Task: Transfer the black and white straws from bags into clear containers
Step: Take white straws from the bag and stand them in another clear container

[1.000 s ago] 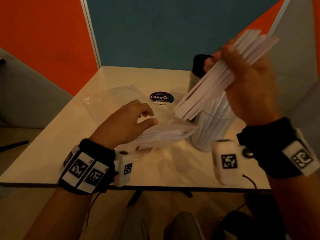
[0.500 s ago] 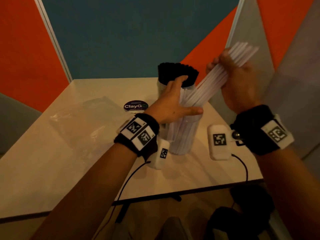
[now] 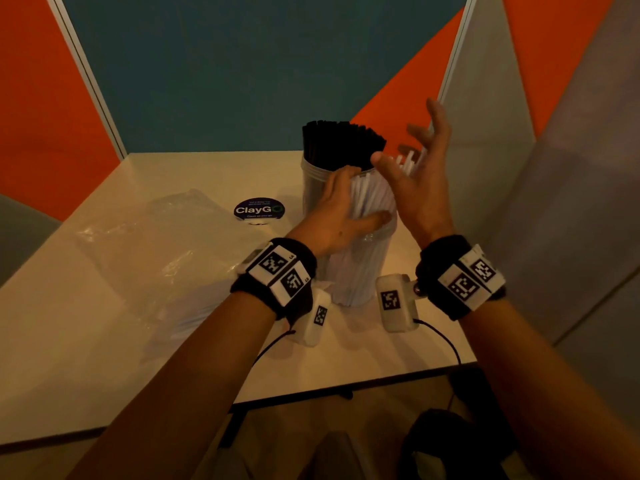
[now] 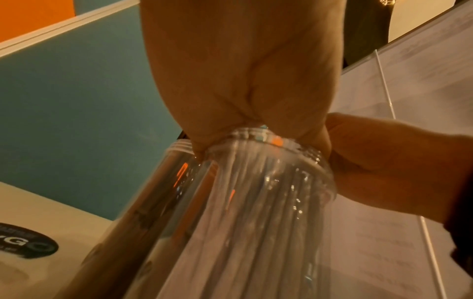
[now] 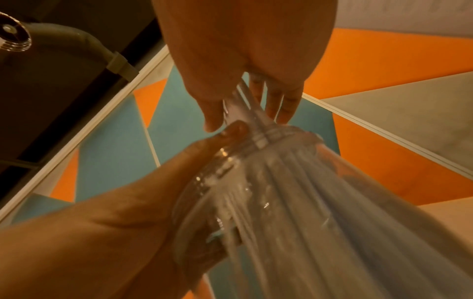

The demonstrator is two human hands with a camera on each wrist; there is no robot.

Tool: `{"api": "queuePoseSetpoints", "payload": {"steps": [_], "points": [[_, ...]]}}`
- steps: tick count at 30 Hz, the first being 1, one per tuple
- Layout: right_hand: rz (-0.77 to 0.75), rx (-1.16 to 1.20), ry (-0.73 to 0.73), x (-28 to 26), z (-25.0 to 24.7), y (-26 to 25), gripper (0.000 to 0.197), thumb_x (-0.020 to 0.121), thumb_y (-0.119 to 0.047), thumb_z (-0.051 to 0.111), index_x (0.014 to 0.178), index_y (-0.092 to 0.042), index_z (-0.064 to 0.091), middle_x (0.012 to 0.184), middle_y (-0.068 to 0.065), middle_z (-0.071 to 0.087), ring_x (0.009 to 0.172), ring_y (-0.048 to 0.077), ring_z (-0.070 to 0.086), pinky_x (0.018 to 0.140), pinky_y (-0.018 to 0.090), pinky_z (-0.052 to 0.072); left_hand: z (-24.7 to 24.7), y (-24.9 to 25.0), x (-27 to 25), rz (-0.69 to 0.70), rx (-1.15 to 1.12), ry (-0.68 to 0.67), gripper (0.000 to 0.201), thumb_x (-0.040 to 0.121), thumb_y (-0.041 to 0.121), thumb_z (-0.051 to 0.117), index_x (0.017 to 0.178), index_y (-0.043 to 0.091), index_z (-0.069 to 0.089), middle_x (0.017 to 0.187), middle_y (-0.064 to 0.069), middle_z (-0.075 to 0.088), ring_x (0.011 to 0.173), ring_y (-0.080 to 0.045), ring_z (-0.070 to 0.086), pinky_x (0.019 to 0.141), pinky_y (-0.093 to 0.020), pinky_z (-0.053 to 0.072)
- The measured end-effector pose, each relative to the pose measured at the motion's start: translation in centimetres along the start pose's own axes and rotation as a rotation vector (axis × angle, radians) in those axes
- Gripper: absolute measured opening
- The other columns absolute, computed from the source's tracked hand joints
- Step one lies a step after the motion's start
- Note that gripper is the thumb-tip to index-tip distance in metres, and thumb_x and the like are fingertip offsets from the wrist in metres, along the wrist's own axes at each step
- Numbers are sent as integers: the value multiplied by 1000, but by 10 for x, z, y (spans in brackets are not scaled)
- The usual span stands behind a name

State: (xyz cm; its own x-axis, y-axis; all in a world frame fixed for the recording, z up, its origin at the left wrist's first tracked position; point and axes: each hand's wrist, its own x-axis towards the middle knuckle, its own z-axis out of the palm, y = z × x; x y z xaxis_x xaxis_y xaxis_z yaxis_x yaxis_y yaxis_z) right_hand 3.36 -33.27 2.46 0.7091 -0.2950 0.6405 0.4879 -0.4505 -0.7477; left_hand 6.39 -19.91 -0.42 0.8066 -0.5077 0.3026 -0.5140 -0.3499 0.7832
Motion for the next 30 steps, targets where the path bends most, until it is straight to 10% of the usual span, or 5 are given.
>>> {"api": "queuePoseSetpoints", "payload": {"steps": [5, 11, 19, 26, 30], "points": [[53, -189, -232, -4, 4, 5, 26, 99, -31, 47, 104, -18, 69, 104, -5, 68, 89, 0, 58, 74, 13, 42, 1, -3, 1, -4, -83, -2, 98, 81, 38, 70, 149, 21, 2, 155, -4, 13, 142, -19, 19, 113, -39, 28], [116, -159, -309, -5, 9, 6, 36, 96, -38, 50, 129, -23, 52, 130, -10, 52, 117, 1, 47, 87, 5, 38, 0, -2, -2, -12, -96, 9, 103, 82, 29, 71, 149, 18, -6, 157, -6, 6, 145, -19, 11, 116, -37, 21], [189, -99, -350, -10, 8, -3, 42, 98, -33, 47, 137, -21, 43, 122, -15, 48, 104, -12, 46, 87, 5, 38, 0, 0, -5, -33, -106, 26, 101, 85, 27, 68, 149, 20, -11, 159, -7, 3, 145, -19, 9, 117, -40, 20], [222, -80, -304, -8, 3, -1, 50, 95, -48, 46, 139, -25, 41, 140, -5, 46, 129, 10, 44, 109, 39, 39, -10, 6, -9, -1, -25, -11, 105, 84, 37, 67, 148, 19, -13, 159, -7, -5, 145, -17, 3, 115, -34, 15], [13, -158, -96, -17, -7, -17, 47, 95, -44, 48, 136, -19, 45, 137, -6, 47, 127, 5, 43, 104, 19, 36, -43, 15, -32, -14, 41, -35, 100, 80, 46, 66, 149, 27, -3, 157, -1, 2, 142, -16, 15, 107, -27, 20]]}}
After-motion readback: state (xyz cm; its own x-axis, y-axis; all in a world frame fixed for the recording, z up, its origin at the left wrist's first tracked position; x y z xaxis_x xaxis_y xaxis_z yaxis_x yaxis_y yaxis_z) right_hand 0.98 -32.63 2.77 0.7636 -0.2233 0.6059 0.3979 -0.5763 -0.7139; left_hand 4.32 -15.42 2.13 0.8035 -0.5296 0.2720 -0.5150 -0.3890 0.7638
